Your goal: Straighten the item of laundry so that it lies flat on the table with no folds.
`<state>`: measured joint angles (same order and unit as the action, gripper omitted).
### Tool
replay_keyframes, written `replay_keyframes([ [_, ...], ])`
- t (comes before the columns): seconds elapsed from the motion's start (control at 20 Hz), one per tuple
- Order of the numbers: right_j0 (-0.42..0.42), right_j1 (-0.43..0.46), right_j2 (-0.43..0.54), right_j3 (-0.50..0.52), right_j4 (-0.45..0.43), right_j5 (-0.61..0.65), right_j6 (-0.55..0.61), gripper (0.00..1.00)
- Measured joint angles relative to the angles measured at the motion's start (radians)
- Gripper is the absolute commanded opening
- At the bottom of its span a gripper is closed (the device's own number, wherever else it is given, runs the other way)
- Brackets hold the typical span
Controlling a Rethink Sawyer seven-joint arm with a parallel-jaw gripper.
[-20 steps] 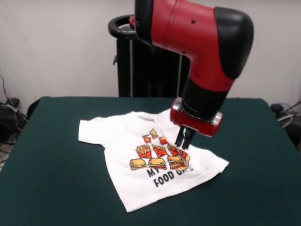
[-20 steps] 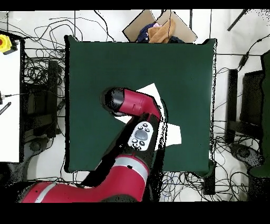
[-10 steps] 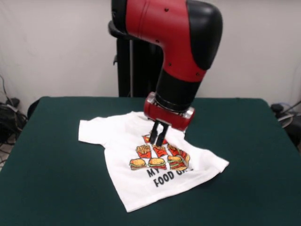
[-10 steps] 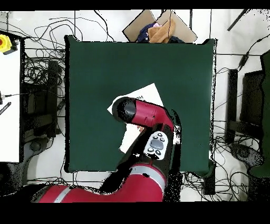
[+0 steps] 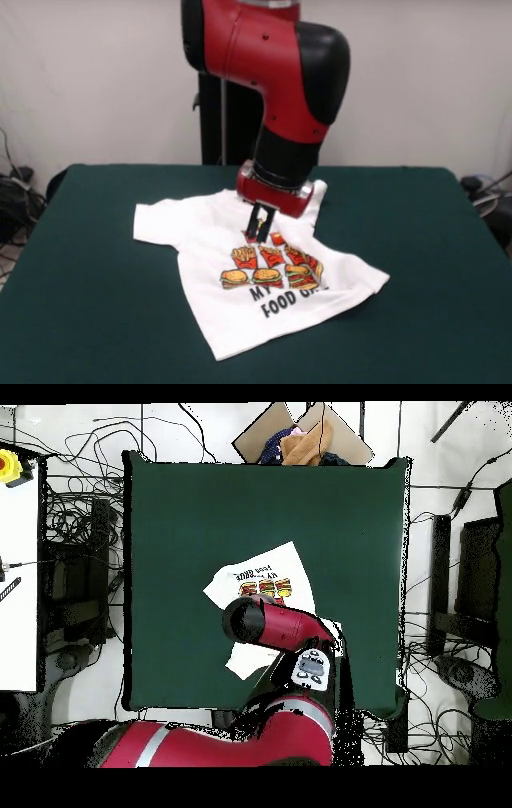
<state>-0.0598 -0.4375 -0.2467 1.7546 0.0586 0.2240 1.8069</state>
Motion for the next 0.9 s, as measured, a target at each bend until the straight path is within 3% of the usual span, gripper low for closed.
replay_keyframes([
  [0.35,-0.005,-0.005,0.045,0.111,-0.024,0.000,0.000,0.00],
  [0.9,-0.008,0.051,0.103,0.149,-0.032,-0.003,0.000,0.00],
])
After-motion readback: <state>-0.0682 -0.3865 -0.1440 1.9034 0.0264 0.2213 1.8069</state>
